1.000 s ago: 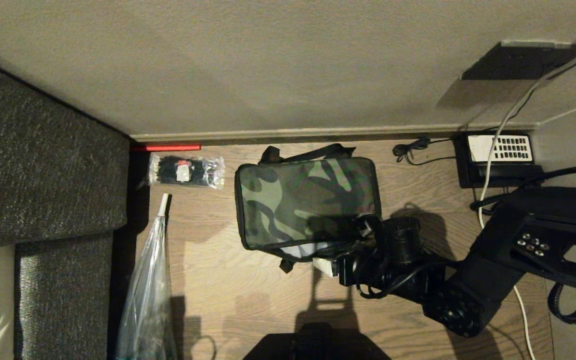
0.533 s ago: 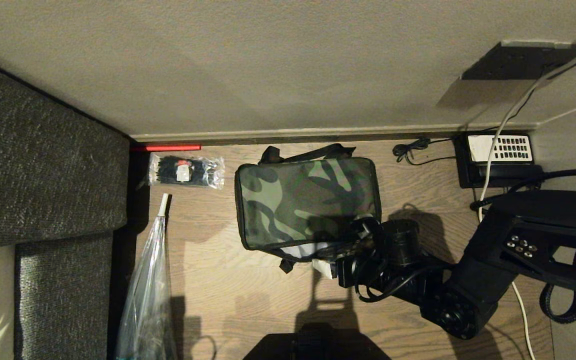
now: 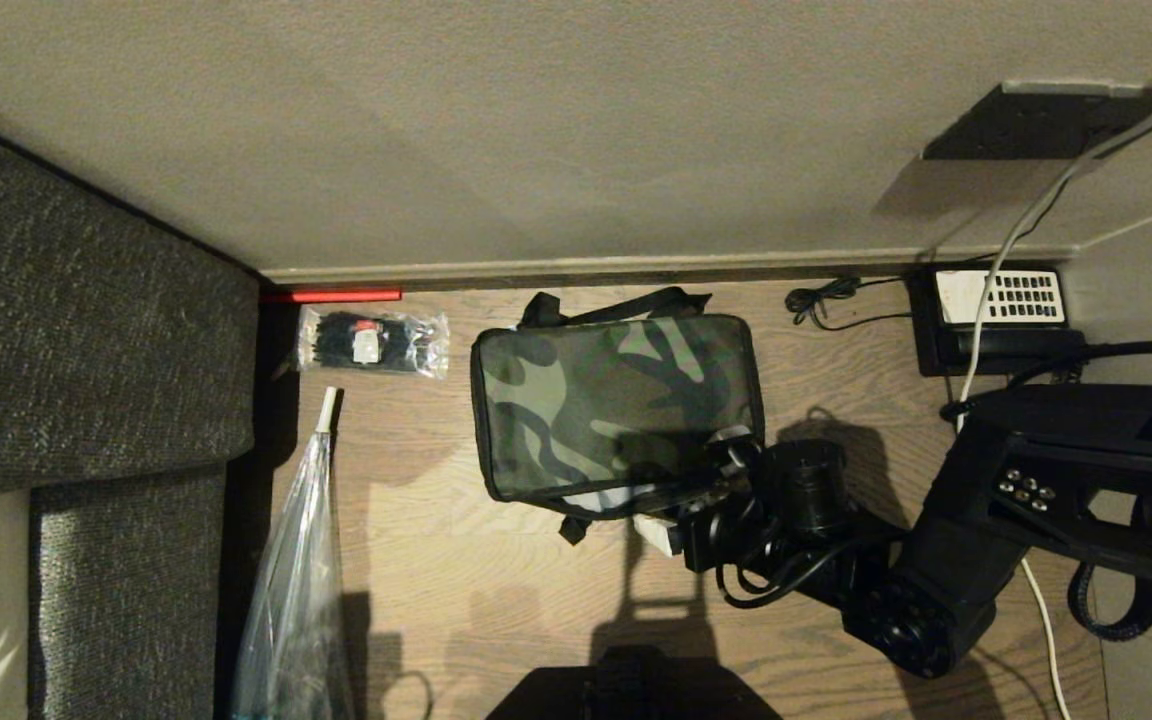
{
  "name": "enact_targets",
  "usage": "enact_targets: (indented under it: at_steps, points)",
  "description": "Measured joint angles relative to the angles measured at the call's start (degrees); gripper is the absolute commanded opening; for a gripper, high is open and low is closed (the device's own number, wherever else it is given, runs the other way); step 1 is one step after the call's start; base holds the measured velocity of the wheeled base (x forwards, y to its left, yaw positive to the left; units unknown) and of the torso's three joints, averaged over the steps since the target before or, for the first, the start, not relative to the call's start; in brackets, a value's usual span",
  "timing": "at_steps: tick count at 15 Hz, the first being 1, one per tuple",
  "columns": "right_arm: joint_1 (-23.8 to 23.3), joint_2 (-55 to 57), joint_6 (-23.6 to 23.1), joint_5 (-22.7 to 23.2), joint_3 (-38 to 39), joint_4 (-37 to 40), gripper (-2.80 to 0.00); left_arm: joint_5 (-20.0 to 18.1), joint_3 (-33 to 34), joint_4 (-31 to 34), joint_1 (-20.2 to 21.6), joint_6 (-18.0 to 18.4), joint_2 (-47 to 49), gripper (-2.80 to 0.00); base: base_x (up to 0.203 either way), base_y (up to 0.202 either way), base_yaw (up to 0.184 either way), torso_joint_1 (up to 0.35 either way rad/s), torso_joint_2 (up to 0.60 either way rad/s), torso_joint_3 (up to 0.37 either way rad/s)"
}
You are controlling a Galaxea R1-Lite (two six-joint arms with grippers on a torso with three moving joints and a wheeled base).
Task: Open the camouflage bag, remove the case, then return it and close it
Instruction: Open the top of the storage box
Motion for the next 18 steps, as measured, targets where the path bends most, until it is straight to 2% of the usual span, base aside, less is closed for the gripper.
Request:
enact_targets:
  at_steps: [2, 3, 6, 18]
  points:
    - [-0.09, 0.27, -0.14, -0.2, 0.09, -0.06, 0.0, -0.02, 0.0, 0.0, 0.0, -0.03, 0.0, -2.8, 0.0, 0.0, 0.0, 0.0, 0.0, 0.0]
    - [-0.11, 0.42, -0.22, -0.55, 0.06, -0.56, -2.8, 0.0, 0.0, 0.0, 0.0, -0.02, 0.0, -2.8, 0.0, 0.0, 0.0, 0.0, 0.0, 0.0]
    - [-0.13, 1.16, -0.3, -1.71, -0.08, -1.02, -2.8, -0.02, 0.0, 0.0, 0.02, 0.03, 0.0, -2.8, 0.0, 0.0, 0.0, 0.0, 0.0, 0.0]
    - [-0.05, 1.44, -2.97, -1.66, 1.09, -3.23, -2.8, -0.01, 0.0, 0.0, 0.0, -0.03, 0.0, -2.8, 0.0, 0.0, 0.0, 0.0, 0.0, 0.0]
